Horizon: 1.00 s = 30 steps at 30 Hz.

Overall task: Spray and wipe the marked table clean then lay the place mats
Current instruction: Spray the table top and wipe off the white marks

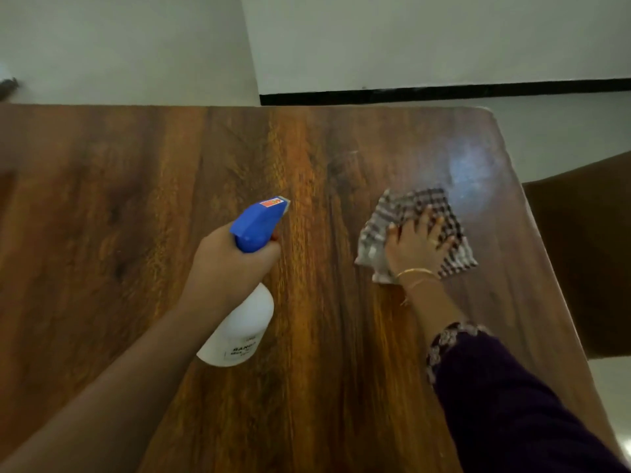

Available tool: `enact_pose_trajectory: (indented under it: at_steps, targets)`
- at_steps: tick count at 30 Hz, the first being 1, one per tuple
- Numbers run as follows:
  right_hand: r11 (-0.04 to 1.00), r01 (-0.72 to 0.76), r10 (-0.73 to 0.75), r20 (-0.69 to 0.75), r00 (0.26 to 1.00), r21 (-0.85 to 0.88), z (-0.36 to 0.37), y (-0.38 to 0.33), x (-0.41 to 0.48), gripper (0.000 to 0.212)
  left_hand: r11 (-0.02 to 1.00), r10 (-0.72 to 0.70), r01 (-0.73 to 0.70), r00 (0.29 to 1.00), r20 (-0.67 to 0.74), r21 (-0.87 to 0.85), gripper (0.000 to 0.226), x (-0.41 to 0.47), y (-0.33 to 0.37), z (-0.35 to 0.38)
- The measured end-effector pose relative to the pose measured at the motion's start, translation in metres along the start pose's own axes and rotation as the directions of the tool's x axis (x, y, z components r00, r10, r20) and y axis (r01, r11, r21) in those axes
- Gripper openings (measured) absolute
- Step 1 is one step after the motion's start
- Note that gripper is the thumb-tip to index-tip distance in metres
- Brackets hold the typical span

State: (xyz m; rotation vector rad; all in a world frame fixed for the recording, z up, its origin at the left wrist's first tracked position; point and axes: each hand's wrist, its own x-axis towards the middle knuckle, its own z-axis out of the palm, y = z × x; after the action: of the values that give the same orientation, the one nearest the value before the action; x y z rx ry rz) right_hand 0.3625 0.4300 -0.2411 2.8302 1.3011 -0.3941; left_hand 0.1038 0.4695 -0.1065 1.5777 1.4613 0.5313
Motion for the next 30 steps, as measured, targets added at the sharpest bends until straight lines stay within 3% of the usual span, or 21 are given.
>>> enact_pose_trajectory:
  at_steps: [2, 4, 6, 7, 9, 11, 14, 16, 18, 19, 21, 22, 24, 26, 28, 30]
  targets:
    - [0.952, 0.299, -0.301, -0.019, 0.954, -0.066, 0.009, -0.036, -0.02, 0.068, 1.0, -0.011, 0.012, 1.0, -0.013, 0.018, 0.023, 0.009, 0.001, -0.002]
    - [0.818, 0.57, -0.565, 0.086, 0.821, -0.076, 0.017, -0.085, -0.029, 0.071, 0.999, -0.028, 0.029, 1.0, -0.009, 0.043, 0.021, 0.02, 0.0, -0.005]
    - [0.711, 0.7, -0.69, 0.132, 0.712, -0.062, 0.017, -0.128, -0.022, 0.057, 0.996, -0.037, 0.036, 0.999, 0.009, 0.086, 0.018, 0.031, -0.003, -0.008]
    - [0.691, 0.721, -0.71, 0.132, 0.691, -0.054, 0.014, -0.142, -0.009, 0.054, 0.993, -0.036, 0.034, 0.999, 0.015, 0.109, 0.018, 0.039, -0.003, -0.009]
    - [0.7, 0.711, -0.704, 0.111, 0.702, -0.058, 0.01, -0.149, 0.027, 0.053, 0.989, -0.022, 0.016, 0.999, 0.035, 0.145, 0.021, 0.055, -0.004, -0.013]
    - [0.766, 0.642, -0.641, 0.053, 0.766, -0.028, 0.005, -0.132, 0.067, 0.053, 0.987, 0.011, -0.021, 0.998, 0.06, 0.162, 0.026, 0.073, -0.003, -0.015]
    - [0.923, 0.381, -0.372, -0.129, 0.919, 0.052, -0.006, -0.086, 0.116, 0.053, 0.98, 0.081, -0.101, 0.989, 0.121, 0.172, 0.022, 0.098, -0.001, -0.016]
    - [0.988, 0.143, -0.137, -0.113, 0.984, 0.05, -0.011, -0.06, 0.128, 0.056, 0.972, 0.124, -0.152, 0.98, 0.158, 0.18, 0.016, 0.11, 0.003, -0.013]
    - [0.999, 0.026, -0.024, -0.077, 0.997, 0.026, -0.01, -0.06, 0.123, 0.057, 0.966, 0.143, -0.173, 0.977, 0.16, 0.191, 0.015, 0.121, 0.004, -0.014]
    - [0.998, 0.057, -0.055, -0.099, 0.994, 0.018, -0.007, -0.07, 0.118, 0.057, 0.965, 0.15, -0.179, 0.976, 0.156, 0.19, 0.017, 0.125, 0.004, -0.015]
    - [0.963, 0.269, -0.268, -0.119, 0.956, -0.008, 0.003, -0.104, 0.102, 0.058, 0.965, 0.157, -0.187, 0.974, 0.164, 0.186, 0.021, 0.132, 0.004, -0.016]
    - [0.906, 0.423, -0.423, -0.099, 0.901, -0.025, 0.009, -0.125, 0.091, 0.059, 0.965, 0.155, -0.186, 0.973, 0.169, 0.183, 0.019, 0.135, 0.003, -0.016]
    - [0.725, 0.688, -0.689, -0.061, 0.723, -0.026, 0.019, -0.159, 0.063, 0.055, 0.967, 0.136, -0.169, 0.975, 0.174, 0.192, 0.017, 0.14, 0.003, -0.014]
    - [0.638, 0.77, -0.77, 0.016, 0.638, -0.031, 0.018, -0.168, 0.05, 0.058, 0.966, 0.117, -0.156, 0.975, 0.189, 0.208, 0.025, 0.143, 0.004, -0.013]
    - [0.666, 0.745, -0.746, -0.018, 0.666, -0.038, 0.014, -0.15, 0.065, 0.059, 0.965, 0.116, -0.161, 0.97, 0.213, 0.208, 0.021, 0.145, 0.005, -0.015]
    - [0.793, 0.609, -0.598, -0.153, 0.786, 0.029, 0.008, -0.124, 0.093, 0.051, 0.959, 0.125, -0.177, 0.964, 0.234, 0.22, 0.016, 0.15, 0.007, -0.022]
